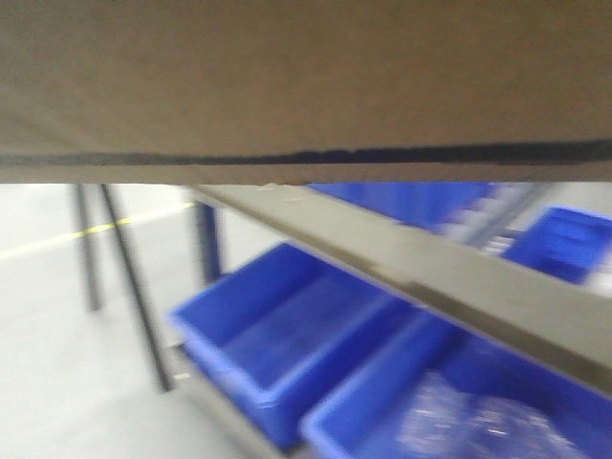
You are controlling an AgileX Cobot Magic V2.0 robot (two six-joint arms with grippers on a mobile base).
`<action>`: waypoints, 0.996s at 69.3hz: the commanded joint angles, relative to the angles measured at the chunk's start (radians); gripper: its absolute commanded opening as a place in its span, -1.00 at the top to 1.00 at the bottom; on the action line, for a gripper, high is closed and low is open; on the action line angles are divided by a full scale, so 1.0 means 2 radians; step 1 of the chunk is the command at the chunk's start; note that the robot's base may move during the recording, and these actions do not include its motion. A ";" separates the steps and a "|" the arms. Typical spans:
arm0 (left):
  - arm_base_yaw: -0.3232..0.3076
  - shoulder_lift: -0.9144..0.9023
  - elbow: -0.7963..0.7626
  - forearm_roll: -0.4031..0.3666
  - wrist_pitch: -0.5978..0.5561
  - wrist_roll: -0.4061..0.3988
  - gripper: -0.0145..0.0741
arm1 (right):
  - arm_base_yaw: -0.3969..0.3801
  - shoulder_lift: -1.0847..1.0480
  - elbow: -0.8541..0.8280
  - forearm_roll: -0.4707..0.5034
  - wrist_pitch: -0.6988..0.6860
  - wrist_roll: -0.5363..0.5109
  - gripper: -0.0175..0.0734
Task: Grab box from left shelf to table start
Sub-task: 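Hold the box with both grippers while the base turns away from the shelf, then carry the box with both grippers while driving across the floor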
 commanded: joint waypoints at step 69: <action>-0.009 0.006 -0.017 -0.022 -0.084 0.008 0.88 | -0.002 0.013 -0.014 -0.022 -0.087 -0.001 0.49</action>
